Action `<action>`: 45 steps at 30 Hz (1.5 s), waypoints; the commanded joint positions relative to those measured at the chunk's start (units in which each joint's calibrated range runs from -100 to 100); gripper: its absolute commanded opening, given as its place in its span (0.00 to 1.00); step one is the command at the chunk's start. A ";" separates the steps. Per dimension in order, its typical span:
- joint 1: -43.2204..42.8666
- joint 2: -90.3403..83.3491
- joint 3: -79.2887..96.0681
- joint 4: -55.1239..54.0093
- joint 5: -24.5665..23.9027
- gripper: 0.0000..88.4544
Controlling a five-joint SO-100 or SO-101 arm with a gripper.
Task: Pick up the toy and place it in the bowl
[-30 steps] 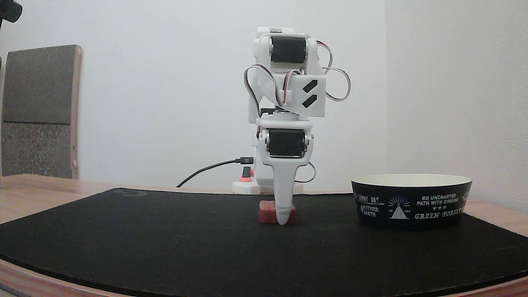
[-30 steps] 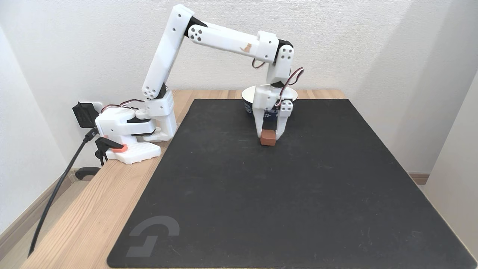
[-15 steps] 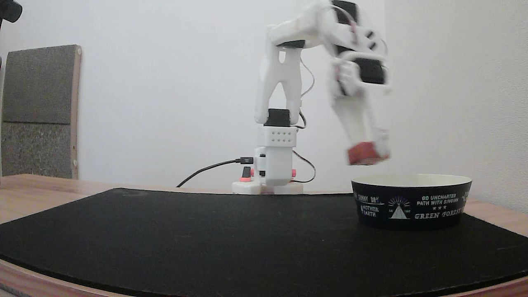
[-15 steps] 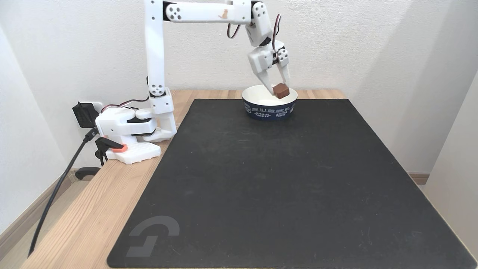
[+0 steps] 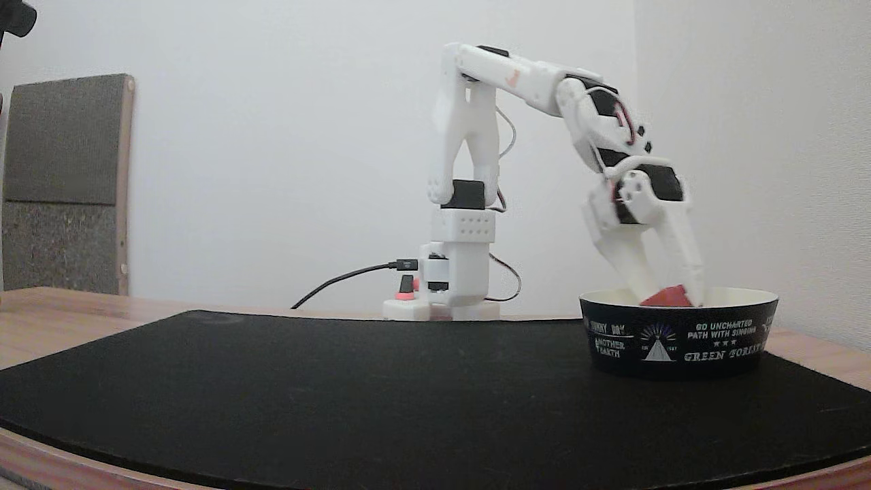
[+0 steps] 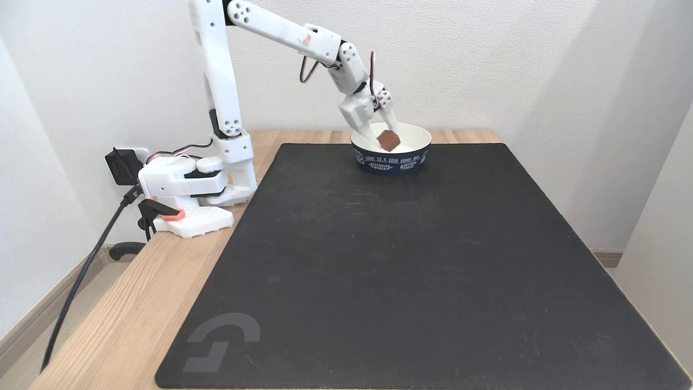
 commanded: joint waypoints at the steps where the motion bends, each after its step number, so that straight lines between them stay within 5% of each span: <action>1: -0.50 -2.87 -1.24 -1.03 0.05 0.39; 9: 9.20 -8.04 -12.06 2.27 0.11 0.36; 15: 21.16 -21.63 -12.60 7.27 0.11 0.12; 19: 26.52 -30.13 4.17 11.76 0.11 0.11; 25: 24.43 -45.89 39.86 3.63 -0.26 0.11; 35: 22.42 -85.66 70.05 6.00 -0.36 0.11; 39: 23.76 -102.41 75.64 15.06 -0.42 0.11; 45: 29.11 -102.25 75.64 15.82 -0.42 0.11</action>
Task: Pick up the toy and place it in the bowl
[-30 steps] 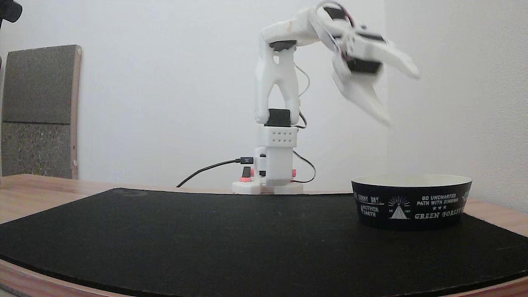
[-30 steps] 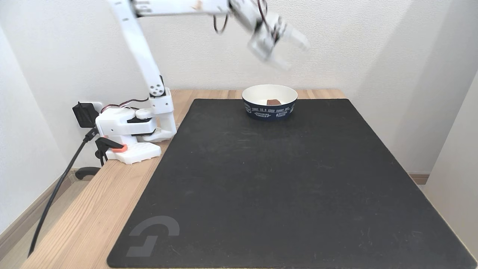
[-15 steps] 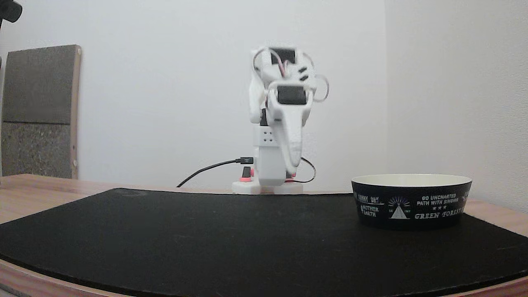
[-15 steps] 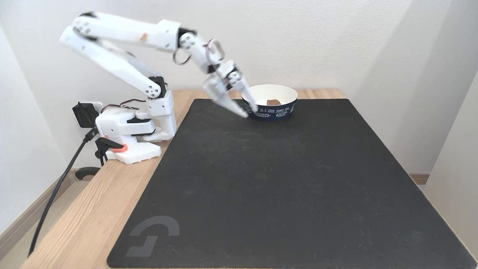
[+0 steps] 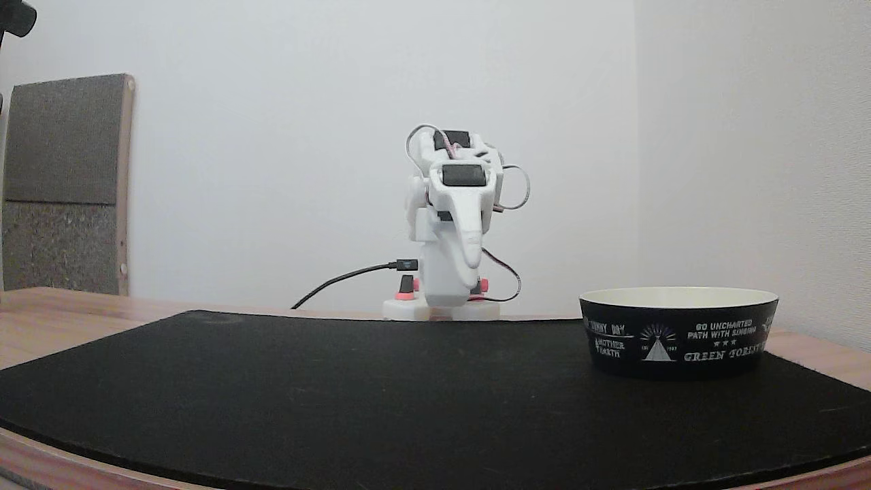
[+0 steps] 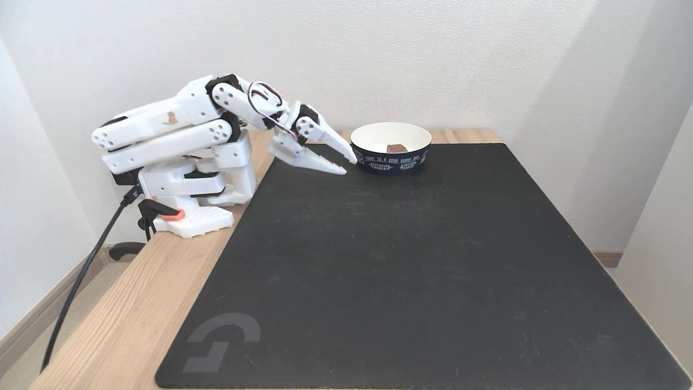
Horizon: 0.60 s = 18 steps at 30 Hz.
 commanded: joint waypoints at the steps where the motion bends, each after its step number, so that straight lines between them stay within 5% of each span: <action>1: 2.14 -1.50 0.43 0.71 -0.16 0.11; 18: 2.31 -1.50 0.52 0.63 0.05 0.11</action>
